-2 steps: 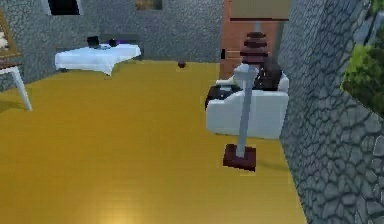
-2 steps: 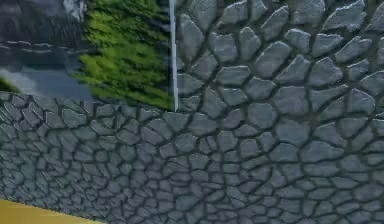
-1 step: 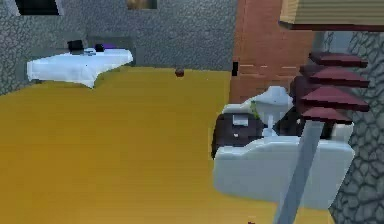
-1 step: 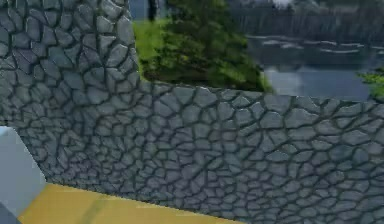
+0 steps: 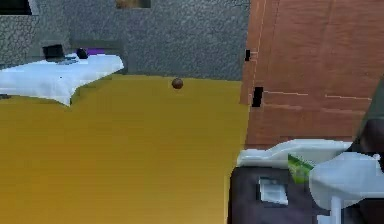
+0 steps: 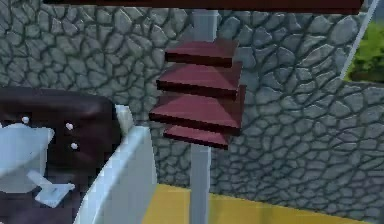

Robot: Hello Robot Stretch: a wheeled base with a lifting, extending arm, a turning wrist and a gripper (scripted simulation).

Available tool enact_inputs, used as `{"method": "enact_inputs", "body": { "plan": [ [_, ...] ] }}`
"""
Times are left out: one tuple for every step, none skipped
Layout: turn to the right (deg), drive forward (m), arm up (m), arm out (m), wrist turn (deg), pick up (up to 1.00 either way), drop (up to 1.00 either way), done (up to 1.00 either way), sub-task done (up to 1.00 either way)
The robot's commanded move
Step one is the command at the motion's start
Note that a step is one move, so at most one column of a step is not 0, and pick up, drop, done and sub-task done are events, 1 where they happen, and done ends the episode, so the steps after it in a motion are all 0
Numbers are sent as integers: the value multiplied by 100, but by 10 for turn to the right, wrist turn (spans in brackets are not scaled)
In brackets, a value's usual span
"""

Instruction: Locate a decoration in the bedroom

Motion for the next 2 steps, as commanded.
{"method": "enact_inputs", "body": {
  "plan": [
    [420, 0, 0, 0, 0, 0, 0, 0, 0],
    [0, 0, 0, 0, 0, 0, 0, 100, 0]
  ]
}}
